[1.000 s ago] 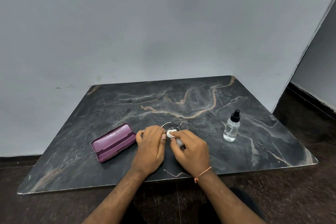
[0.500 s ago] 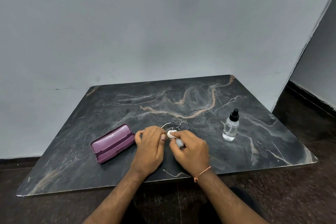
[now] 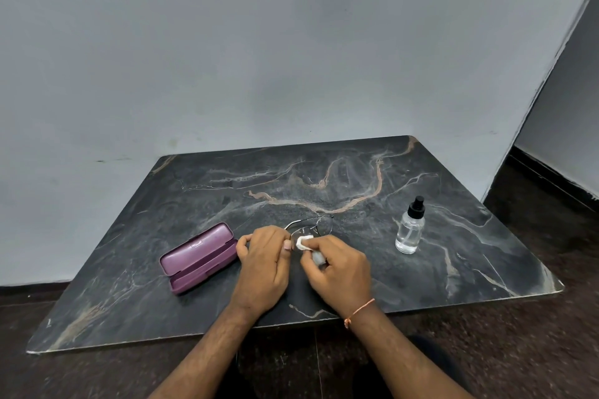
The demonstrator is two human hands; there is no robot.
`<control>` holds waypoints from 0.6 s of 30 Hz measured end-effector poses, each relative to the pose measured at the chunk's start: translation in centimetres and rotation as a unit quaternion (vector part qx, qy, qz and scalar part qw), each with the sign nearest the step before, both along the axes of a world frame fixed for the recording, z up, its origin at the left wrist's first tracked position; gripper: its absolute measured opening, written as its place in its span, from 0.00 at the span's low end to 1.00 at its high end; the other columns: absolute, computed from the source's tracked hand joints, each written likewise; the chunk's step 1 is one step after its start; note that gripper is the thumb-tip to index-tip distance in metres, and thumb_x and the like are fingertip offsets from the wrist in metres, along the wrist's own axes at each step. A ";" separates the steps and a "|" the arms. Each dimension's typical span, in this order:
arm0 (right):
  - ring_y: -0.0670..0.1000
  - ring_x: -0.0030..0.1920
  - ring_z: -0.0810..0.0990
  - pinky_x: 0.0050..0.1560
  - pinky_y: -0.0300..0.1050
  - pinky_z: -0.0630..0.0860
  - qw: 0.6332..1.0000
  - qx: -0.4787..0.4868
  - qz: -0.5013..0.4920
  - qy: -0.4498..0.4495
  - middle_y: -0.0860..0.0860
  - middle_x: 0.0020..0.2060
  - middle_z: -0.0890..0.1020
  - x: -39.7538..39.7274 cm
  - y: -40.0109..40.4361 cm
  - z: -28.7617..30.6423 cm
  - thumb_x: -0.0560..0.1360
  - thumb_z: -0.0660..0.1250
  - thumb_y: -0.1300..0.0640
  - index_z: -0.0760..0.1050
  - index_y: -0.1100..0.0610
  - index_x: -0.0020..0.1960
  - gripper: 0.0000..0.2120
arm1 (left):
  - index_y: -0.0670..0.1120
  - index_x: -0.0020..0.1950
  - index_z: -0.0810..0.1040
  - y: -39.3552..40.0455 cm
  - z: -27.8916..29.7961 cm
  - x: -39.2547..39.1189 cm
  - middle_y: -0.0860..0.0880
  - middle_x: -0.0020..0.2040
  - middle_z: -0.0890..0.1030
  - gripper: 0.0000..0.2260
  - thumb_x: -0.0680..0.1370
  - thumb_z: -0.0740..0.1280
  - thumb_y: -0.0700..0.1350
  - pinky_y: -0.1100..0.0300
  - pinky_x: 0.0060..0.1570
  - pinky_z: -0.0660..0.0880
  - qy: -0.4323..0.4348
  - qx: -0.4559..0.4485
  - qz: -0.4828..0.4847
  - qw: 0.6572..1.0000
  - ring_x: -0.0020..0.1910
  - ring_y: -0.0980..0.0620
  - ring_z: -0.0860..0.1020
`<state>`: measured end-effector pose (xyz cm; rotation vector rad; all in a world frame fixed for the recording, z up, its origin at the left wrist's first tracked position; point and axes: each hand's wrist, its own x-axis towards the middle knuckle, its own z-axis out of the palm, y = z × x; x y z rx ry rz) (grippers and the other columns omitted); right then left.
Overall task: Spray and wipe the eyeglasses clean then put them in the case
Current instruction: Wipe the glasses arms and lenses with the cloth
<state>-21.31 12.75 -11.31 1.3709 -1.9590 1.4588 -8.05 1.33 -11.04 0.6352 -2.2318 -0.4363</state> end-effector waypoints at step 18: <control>0.40 0.44 0.83 0.41 0.29 0.73 0.975 -0.037 -0.103 -0.195 0.37 0.43 0.85 -3.9 0.0 0.7 0.77 0.71 0.43 0.85 0.43 0.51 0.07 | 0.60 0.47 0.68 0.0 0.0 0.1 0.63 0.45 0.71 0.09 0.85 0.59 0.49 0.58 0.67 0.58 0.022 -0.016 0.028 0.999 0.53 0.60 0.73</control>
